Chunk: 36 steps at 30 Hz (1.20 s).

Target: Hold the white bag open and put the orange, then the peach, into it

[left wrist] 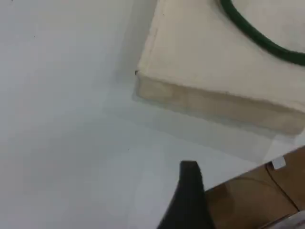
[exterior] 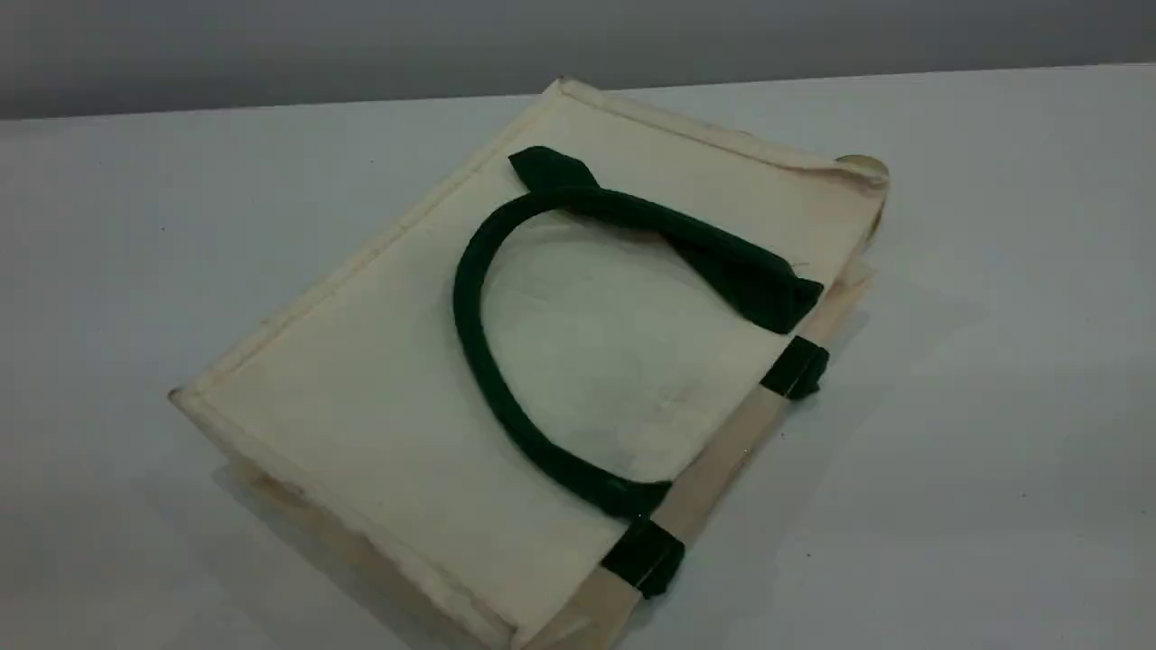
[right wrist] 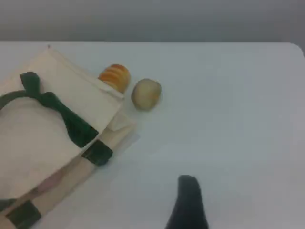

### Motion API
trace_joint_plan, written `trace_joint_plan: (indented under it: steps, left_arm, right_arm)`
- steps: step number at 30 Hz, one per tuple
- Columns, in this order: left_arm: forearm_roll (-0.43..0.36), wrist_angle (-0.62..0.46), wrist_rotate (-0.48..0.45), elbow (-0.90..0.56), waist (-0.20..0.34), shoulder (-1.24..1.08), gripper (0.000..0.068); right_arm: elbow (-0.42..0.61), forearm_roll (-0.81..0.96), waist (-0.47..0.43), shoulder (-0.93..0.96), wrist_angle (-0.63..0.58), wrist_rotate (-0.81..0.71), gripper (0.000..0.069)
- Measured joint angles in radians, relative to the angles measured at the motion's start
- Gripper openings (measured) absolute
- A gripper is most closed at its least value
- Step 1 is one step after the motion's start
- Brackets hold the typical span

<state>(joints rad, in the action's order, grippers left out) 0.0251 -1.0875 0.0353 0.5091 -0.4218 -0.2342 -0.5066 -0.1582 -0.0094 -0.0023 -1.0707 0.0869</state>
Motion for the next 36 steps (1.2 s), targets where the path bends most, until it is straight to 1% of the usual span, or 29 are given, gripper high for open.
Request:
trace_joint_plan:
  steps: [3, 6, 12, 15, 17, 18, 26, 36]
  left_arm:
    - [0.001, 0.0, 0.0, 0.0, 0.007, 0.0, 0.0527]
    - [0.005, 0.0, 0.0, 0.0, 0.065, 0.0, 0.0527]
    - [0.004, 0.002, 0.0, 0.0, 0.282, 0.036, 0.0527]
    - [0.004, 0.001, 0.0, 0.0, 0.363, 0.08, 0.0527]
    - [0.004, 0.001, 0.0, 0.0, 0.396, 0.11, 0.0527]
    - [0.004, 0.0, 0.0, 0.0, 0.403, 0.124, 0.0527]
    - [0.004, -0.001, 0.0, 0.0, 0.402, 0.231, 0.0527]
    - [0.004, -0.001, 0.0, 0.001, 0.4, 0.235, 0.0527]
  right_arm:
    - [0.0, 0.0, 0.0, 0.0, 0.0, 0.0, 0.051]
    - [0.0, 0.0, 0.0, 0.001, 0.0, 0.0, 0.051]
    - [0.0, 0.0, 0.0, 0.002, 0.001, 0.0, 0.0509]
    - [0.0, -0.001, 0.0, 0.002, 0.001, 0.0, 0.0509]
    - [0.0, -0.001, 0.0, 0.002, 0.001, 0.0, 0.0509]
    - [0.0, -0.001, 0.0, 0.002, 0.001, 0.0, 0.0509]
    - [0.0, -0.001, 0.0, 0.002, 0.001, 0.0, 0.0509]
    - [0.0, 0.0, 0.0, 0.002, 0.002, 0.0, 0.0509]
